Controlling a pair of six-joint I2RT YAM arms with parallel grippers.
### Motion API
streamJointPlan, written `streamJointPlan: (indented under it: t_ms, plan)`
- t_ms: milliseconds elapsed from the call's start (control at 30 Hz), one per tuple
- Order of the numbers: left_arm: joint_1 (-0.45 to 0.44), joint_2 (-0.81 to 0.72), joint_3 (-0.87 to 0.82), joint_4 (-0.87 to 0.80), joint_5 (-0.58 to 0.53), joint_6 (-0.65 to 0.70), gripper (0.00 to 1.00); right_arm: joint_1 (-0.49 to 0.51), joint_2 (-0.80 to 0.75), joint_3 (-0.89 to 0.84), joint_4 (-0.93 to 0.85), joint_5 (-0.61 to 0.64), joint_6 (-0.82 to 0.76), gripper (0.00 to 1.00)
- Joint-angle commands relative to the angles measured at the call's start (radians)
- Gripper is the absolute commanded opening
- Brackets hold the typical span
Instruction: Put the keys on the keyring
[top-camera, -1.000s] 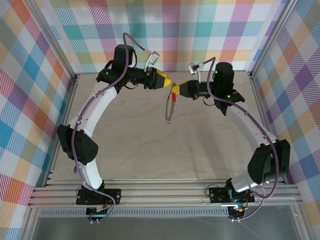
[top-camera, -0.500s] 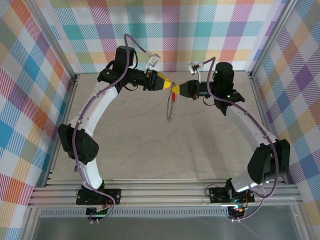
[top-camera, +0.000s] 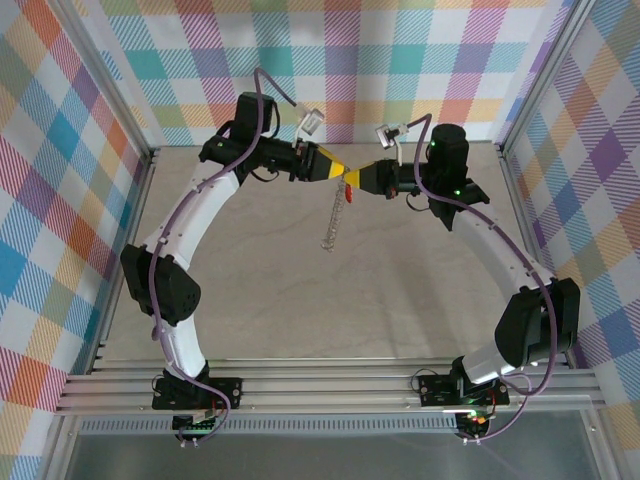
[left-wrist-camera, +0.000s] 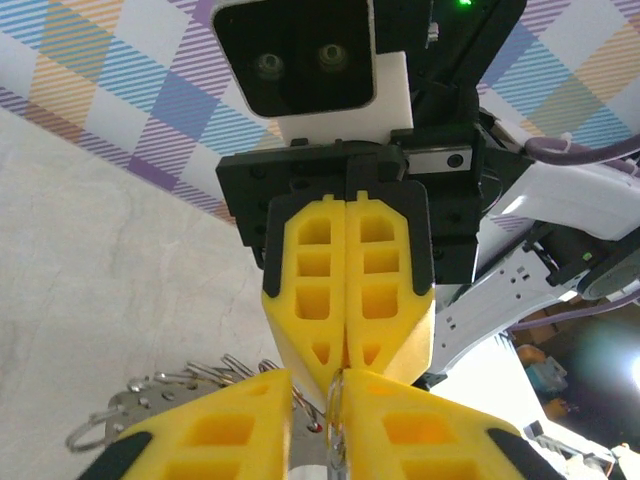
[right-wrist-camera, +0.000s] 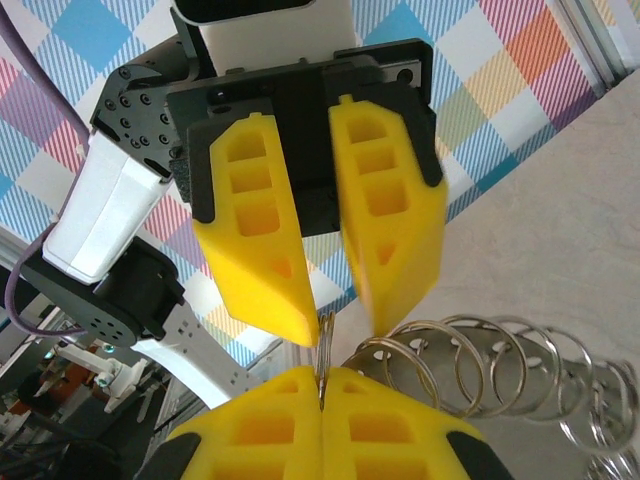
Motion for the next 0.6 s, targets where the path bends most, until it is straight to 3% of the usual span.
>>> streamJointPlan:
  t_ms: [0, 100, 267, 400, 567]
  plan:
    - [-0.013, 0.017, 0.041, -0.014, 0.031, 0.018, 0.14, -0.005, 0.006, 0.02, 0.049, -0.014, -0.006, 0.0]
    - [-0.019, 0.018, 0.044, -0.012, 0.031, 0.019, 0.0, -0.006, 0.005, 0.015, 0.049, -0.015, -0.007, 0.0]
    - [-0.025, 0.007, 0.029, 0.033, -0.01, -0.018, 0.0, -0.008, -0.003, 0.001, 0.048, -0.007, -0.006, 0.02]
    - [-0.027, -0.048, -0.074, 0.238, -0.087, -0.167, 0.0, -0.016, -0.043, -0.06, 0.103, 0.024, 0.028, 0.22]
    - [-0.029, -0.126, -0.215, 0.537, -0.163, -0.358, 0.0, -0.017, -0.127, -0.173, 0.194, 0.104, 0.077, 0.27]
